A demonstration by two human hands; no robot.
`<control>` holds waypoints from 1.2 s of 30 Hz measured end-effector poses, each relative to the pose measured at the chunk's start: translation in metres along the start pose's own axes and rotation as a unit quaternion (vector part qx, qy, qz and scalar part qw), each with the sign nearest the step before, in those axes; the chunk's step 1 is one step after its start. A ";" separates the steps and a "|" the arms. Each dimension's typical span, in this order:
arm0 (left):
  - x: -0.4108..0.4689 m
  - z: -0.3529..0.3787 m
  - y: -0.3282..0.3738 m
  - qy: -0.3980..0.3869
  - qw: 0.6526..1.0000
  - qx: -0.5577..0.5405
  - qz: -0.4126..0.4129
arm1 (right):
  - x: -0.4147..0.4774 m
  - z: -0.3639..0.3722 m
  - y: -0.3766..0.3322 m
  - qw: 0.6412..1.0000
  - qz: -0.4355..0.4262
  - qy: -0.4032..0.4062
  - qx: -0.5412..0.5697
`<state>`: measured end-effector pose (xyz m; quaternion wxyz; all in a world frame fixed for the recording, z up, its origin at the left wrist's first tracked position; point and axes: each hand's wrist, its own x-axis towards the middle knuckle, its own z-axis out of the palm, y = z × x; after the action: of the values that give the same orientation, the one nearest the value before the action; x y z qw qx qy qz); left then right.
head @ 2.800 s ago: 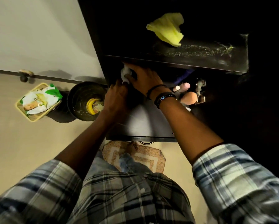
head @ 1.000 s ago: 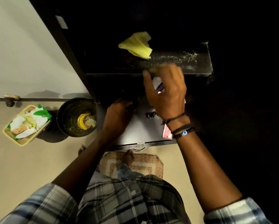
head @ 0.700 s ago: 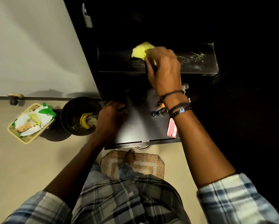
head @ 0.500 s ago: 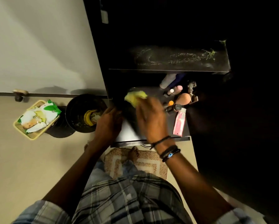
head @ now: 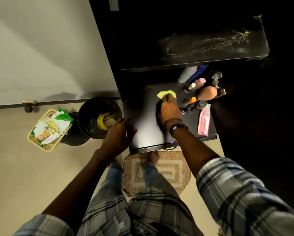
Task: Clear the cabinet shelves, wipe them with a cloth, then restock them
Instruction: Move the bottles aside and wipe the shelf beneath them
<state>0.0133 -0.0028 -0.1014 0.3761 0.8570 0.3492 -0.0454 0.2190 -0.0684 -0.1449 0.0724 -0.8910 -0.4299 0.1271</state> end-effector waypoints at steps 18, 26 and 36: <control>0.001 -0.010 -0.022 -0.013 0.999 0.007 -0.038 | 0.004 0.022 -0.081 0.990 -0.073 -0.081 0.090; -0.013 0.002 -0.018 -0.014 0.999 0.012 -0.040 | -0.092 0.031 -0.028 0.999 0.022 -0.016 0.029; -0.026 0.017 -0.030 -0.026 0.995 0.011 -0.092 | -0.126 0.040 -0.070 0.988 -0.131 -0.045 0.068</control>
<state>-0.0224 -0.0151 -0.1232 0.3700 0.8237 0.4164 -0.1063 0.0802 -0.1229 -0.1457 0.1294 -0.8133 -0.5361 0.1853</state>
